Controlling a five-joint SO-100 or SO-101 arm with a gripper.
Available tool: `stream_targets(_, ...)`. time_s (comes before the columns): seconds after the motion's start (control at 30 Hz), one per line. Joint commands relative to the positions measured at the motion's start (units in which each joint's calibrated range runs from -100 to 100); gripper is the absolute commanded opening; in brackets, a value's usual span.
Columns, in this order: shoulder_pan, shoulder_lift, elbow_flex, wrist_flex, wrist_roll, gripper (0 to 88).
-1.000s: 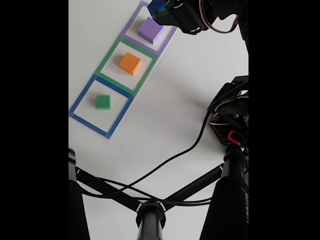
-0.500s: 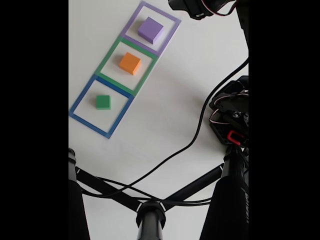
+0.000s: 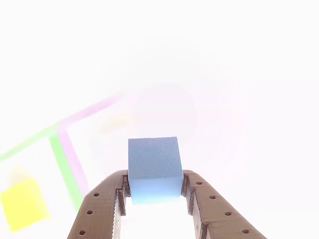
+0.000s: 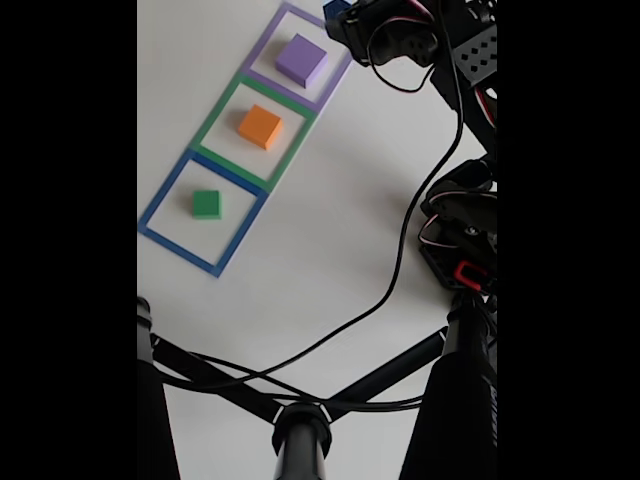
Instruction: Tower of hanoi
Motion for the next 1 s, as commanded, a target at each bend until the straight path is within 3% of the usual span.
stream_targets(0.0,0.61,0.7,10.76,-19.82,0.0,4.9)
stream_targets(0.17,0.71,7.89,19.94,-38.93,0.0,4.8)
stream_targets(0.43,-2.07,23.31,21.85,-60.47,0.0,5.0)
stream_targets(0.97,-3.22,38.73,21.31,-77.47,0.0,5.3)
